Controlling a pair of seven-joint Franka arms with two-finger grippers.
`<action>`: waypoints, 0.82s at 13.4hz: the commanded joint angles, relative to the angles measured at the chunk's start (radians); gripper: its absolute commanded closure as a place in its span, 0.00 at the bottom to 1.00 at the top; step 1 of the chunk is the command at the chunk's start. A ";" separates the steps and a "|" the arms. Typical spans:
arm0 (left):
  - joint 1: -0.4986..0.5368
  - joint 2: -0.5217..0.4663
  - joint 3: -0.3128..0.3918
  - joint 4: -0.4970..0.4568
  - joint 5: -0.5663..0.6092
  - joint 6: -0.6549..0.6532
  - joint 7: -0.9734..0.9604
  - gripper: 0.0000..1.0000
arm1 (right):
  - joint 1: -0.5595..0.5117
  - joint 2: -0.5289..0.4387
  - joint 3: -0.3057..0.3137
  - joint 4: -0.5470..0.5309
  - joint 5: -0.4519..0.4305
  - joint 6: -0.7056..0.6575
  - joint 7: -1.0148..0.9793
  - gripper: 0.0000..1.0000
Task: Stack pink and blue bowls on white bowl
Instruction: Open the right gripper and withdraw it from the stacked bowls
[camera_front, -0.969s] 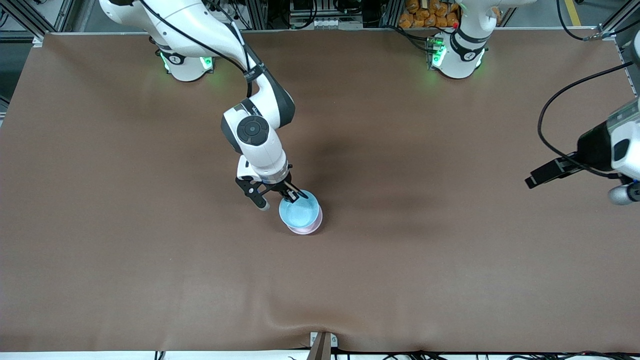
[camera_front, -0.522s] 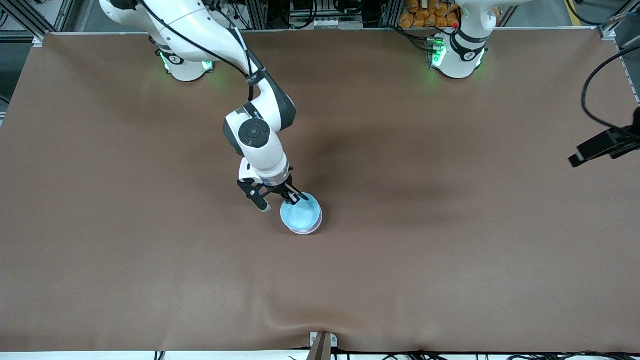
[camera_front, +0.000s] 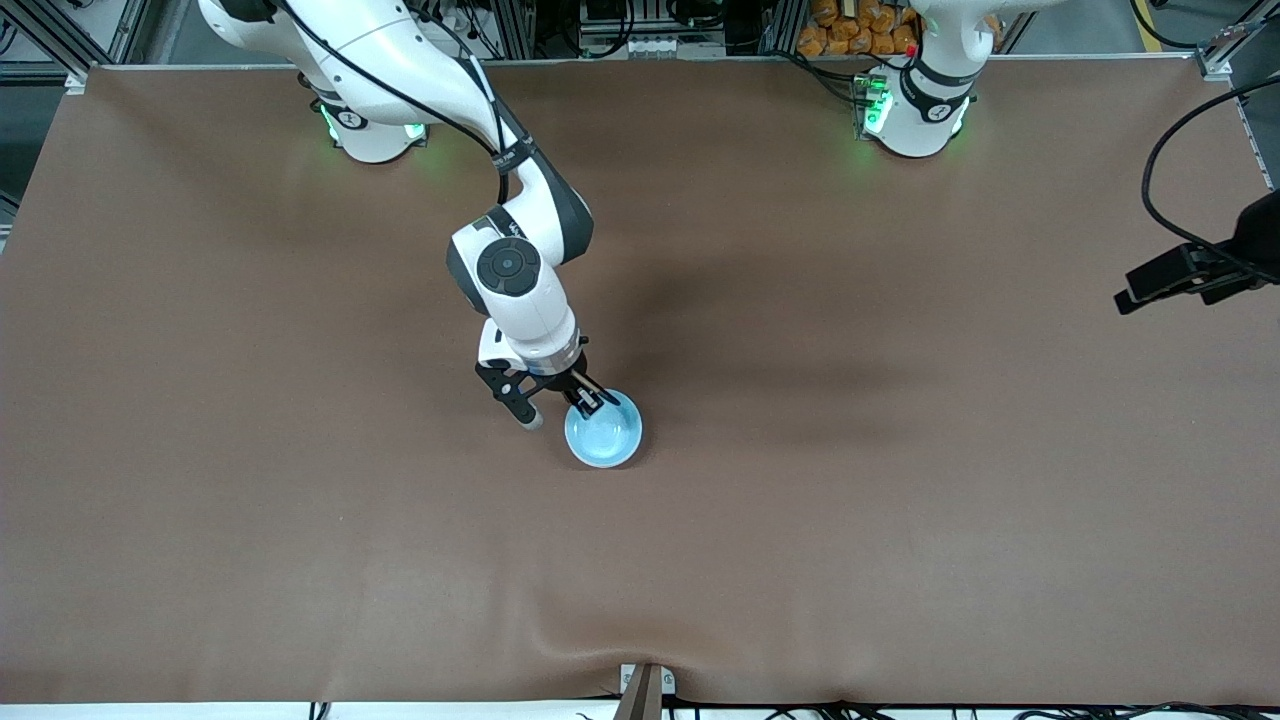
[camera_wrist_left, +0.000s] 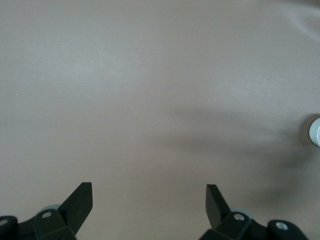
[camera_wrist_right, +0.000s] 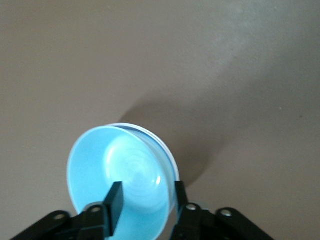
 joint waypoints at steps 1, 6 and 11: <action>0.000 -0.038 -0.008 -0.024 0.027 -0.015 -0.004 0.00 | -0.035 -0.060 -0.019 0.031 -0.024 -0.074 -0.019 0.00; -0.002 -0.060 -0.074 -0.026 0.083 -0.040 -0.105 0.00 | -0.199 -0.212 -0.019 0.026 -0.018 -0.319 -0.389 0.00; 0.023 -0.061 -0.123 -0.029 0.122 -0.040 -0.090 0.00 | -0.409 -0.327 -0.018 0.020 -0.007 -0.545 -0.871 0.00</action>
